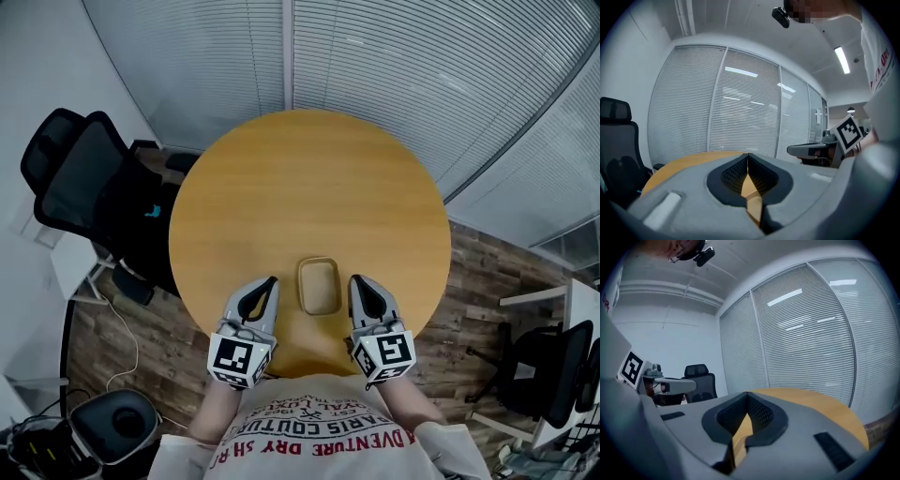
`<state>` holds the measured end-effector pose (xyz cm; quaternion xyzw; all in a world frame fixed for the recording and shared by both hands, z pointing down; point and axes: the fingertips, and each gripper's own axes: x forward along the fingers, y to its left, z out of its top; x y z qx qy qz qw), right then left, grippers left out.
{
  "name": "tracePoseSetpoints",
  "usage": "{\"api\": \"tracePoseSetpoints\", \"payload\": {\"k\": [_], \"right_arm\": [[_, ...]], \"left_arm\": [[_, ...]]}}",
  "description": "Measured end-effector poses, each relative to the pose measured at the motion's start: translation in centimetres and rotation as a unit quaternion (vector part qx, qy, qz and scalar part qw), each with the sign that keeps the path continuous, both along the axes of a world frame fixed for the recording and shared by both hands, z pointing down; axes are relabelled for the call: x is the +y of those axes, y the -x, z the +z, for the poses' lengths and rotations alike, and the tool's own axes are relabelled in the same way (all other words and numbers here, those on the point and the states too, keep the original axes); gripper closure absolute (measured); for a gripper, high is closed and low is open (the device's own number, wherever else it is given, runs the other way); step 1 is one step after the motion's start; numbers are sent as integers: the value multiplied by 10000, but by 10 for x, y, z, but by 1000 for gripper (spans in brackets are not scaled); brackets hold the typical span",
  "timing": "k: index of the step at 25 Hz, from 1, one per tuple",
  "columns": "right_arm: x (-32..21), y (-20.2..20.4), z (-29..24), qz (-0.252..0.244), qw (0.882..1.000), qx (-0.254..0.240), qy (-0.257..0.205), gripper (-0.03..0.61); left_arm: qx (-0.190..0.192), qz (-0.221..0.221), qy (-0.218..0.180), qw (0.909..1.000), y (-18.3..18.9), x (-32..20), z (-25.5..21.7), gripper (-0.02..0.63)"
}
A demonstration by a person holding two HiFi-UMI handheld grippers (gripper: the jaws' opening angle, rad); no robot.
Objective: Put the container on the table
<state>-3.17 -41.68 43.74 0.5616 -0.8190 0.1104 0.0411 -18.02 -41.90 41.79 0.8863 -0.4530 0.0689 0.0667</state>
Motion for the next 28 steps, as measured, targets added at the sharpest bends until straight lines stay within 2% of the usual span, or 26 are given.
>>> {"api": "tracePoseSetpoints", "payload": {"k": [5,18,28], "right_arm": [[6,6,2,-143,9999,41,38,571],[2,2,7,-25,9998,42,175,571],[-5,13,-3,-95,9999,51,56,571]], "left_arm": [[-87,25,9,10000,0,4,1,603],[-98,100,119,9998,-2,1,2,603],[-124,17,-21,9999,12,-6,-13,603]]}}
